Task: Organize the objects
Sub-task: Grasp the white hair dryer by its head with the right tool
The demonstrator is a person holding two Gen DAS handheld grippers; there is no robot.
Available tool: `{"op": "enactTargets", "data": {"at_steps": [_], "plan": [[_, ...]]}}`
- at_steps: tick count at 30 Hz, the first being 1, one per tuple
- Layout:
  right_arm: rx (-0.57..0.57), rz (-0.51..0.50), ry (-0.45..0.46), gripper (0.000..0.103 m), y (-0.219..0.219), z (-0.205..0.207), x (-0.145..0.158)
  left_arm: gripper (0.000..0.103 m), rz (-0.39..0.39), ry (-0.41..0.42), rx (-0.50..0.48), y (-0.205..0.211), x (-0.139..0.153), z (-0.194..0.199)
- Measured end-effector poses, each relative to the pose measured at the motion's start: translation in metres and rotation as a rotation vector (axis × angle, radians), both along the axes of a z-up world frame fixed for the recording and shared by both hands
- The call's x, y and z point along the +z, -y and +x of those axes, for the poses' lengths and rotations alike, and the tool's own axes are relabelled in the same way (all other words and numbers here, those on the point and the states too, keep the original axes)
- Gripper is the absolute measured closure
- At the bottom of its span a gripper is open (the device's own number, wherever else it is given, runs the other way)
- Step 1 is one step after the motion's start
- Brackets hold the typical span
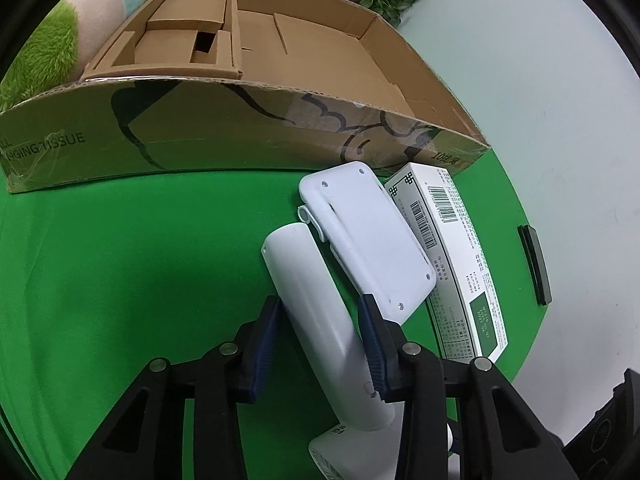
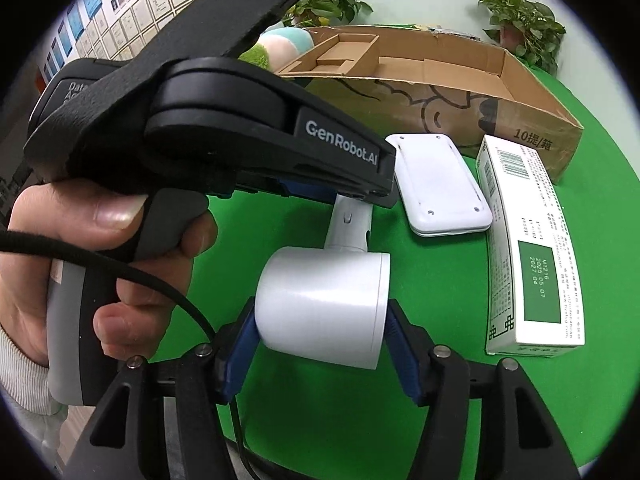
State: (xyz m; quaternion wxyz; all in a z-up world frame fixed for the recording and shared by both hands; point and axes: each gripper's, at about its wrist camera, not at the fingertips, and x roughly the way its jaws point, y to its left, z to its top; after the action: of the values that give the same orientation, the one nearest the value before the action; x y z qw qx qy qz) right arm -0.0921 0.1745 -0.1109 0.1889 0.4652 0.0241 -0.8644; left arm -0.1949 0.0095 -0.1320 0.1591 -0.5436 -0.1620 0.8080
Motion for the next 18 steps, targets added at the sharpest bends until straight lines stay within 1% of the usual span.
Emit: {"op": "enactTargets", "data": {"at_steps": [4,8,11,16,18], "plan": [[-0.009,-0.007,-0.021,0.043,0.000,0.004,-0.001,0.068,0.012,-0.002,0.008,0.003,0.002,0.006],[0.000,0.005,-0.029,0.044,0.001,0.008,0.000,0.071,0.012,-0.037,0.014,0.002,0.014,0.015],[-0.012,-0.028,-0.032,0.044,-0.002,0.012,0.001,0.071,-0.021,-0.076,0.008,0.001,0.029,0.024],[-0.003,-0.030,-0.086,0.044,-0.003,0.010,0.013,0.071,-0.058,-0.148,0.002,-0.002,0.061,0.032],[-0.009,-0.036,-0.108,0.045,-0.005,0.009,0.019,0.072,-0.060,-0.174,-0.001,-0.004,0.074,0.032]]}}
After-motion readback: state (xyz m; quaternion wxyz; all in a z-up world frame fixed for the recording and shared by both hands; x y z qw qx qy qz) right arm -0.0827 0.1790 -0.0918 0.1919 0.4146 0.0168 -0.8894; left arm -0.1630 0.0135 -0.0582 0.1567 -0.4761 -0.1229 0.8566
